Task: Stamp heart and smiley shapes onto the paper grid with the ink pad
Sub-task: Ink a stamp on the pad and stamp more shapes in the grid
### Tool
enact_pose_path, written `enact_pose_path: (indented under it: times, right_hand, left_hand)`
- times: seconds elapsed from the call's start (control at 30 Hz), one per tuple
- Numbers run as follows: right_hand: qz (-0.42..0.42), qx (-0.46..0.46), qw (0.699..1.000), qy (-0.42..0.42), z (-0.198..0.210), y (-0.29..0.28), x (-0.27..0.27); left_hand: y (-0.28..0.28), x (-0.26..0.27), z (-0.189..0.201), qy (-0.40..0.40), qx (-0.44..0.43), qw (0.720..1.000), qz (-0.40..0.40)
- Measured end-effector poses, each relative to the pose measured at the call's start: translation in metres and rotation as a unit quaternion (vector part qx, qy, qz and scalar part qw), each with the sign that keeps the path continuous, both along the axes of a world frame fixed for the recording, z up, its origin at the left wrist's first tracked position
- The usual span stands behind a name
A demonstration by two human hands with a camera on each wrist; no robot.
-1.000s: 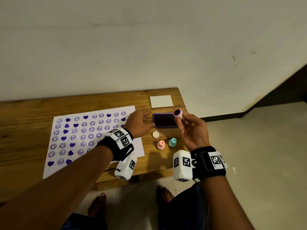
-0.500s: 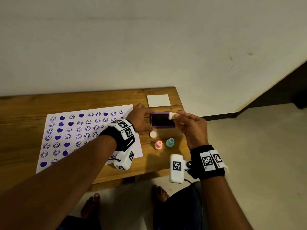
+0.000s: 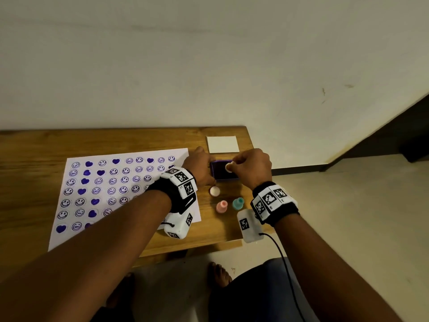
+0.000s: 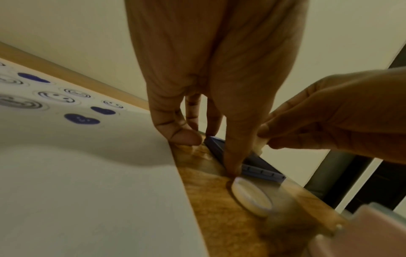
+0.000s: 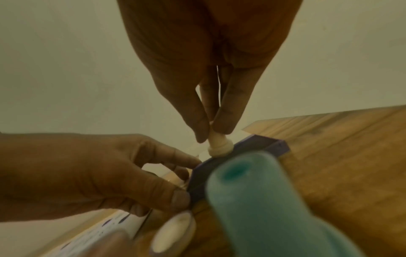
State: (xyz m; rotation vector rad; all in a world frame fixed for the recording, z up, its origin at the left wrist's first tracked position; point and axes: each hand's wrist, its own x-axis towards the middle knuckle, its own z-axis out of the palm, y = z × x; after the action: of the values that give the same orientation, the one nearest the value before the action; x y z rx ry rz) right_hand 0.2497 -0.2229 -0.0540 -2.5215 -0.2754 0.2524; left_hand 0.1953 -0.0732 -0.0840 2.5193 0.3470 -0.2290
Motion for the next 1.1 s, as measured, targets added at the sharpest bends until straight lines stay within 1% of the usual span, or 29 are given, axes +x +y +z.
enact_pose_path:
  times: [0.07, 0.33, 0.57, 0.73, 0.87, 0.9, 0.93, 0.97, 1.0, 1.03, 1.07, 1.1]
  right_hand:
    - [0.015, -0.015, 1.000, 0.001, -0.004, 0.003, 0.001]
    - [0.024, -0.002, 0.998, 0.053, -0.005, 0.006, 0.016]
    - [0.025, -0.010, 0.998, 0.060, -0.007, 0.007, 0.016]
    - [0.012, -0.040, 0.997, 0.059, -0.002, 0.014, 0.016]
    - [0.015, -0.073, 0.996, 0.053, 0.000, 0.016, 0.010]
    - [0.014, -0.068, 0.997, 0.047, 0.002, 0.015, 0.005]
    - [0.008, -0.042, 0.998, 0.038, 0.003, 0.013, 0.001]
    - [0.003, 0.005, 0.999, 0.032, 0.006, 0.013, -0.006]
    - [-0.009, 0.066, 0.997, 0.034, 0.008, 0.013, -0.014]
    - [-0.023, 0.142, 0.988, 0.050, 0.011, 0.014, -0.024]
    - [-0.033, 0.225, 0.970, 0.086, 0.014, 0.018, -0.037]
    - [-0.039, 0.310, 0.940, 0.139, 0.017, 0.022, -0.051]
  left_hand:
    - [-0.001, 0.001, 0.002, 0.005, 0.008, 1.000, -0.001]
    - [-0.002, 0.007, 0.000, 0.017, 0.007, 1.000, 0.011]
    - [-0.005, 0.004, 0.004, 0.021, 0.028, 0.999, -0.001]
    - [0.005, -0.016, 0.014, -0.011, 0.001, 1.000, 0.024]
    - [0.033, -0.050, 0.030, -0.019, 0.007, 0.999, 0.047]
    - [0.044, -0.061, 0.033, -0.018, 0.011, 0.998, 0.056]
    - [0.054, -0.070, 0.034, -0.017, 0.017, 0.998, 0.065]
    - [0.067, -0.080, 0.035, -0.013, 0.025, 0.997, 0.073]
    - [0.077, -0.088, 0.035, -0.007, 0.033, 0.996, 0.079]
    - [0.086, -0.097, 0.034, 0.002, 0.040, 0.996, 0.082]
    - [0.095, -0.106, 0.032, 0.015, 0.046, 0.995, 0.085]
    - [0.100, -0.112, 0.030, 0.028, 0.049, 0.995, 0.086]
